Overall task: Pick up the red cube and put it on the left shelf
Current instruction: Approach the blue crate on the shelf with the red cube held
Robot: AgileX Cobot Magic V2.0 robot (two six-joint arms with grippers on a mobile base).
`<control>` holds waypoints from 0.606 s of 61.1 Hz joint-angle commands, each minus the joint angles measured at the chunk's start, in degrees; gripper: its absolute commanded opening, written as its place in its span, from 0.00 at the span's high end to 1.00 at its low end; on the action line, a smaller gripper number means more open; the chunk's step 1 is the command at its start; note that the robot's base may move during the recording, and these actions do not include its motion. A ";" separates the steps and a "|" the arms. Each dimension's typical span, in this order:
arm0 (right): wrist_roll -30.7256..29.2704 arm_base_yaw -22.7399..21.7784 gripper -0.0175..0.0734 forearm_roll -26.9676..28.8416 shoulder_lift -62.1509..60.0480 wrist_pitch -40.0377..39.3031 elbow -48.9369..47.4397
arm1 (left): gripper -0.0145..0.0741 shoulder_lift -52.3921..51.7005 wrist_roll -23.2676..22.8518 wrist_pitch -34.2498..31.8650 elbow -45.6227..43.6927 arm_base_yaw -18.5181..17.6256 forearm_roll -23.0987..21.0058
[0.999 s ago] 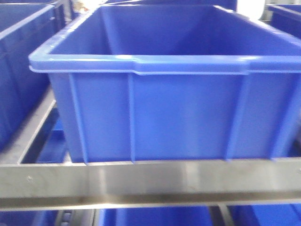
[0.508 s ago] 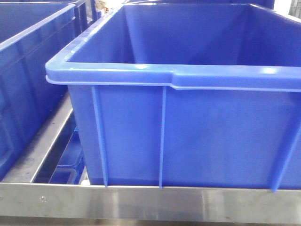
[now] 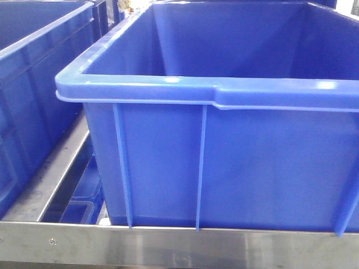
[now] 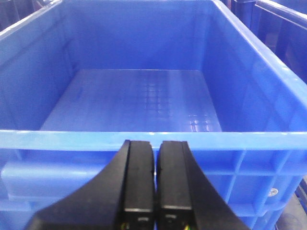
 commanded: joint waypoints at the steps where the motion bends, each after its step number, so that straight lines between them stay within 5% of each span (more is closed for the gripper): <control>1: -0.38 -0.16 0.64 -0.45 0.94 -5.08 -1.35 | 0.72 -0.85 -0.05 -5.03 1.32 -0.25 -0.22; 22: 0.16 -0.16 0.64 0.75 2.77 -4.39 -3.36 | 0.72 -0.85 -0.05 -5.03 1.32 -0.25 -0.22; 37: -0.96 -0.16 0.64 2.61 20.73 -1.54 -17.06 | 0.72 -0.85 -0.05 -5.03 1.32 -0.25 -0.22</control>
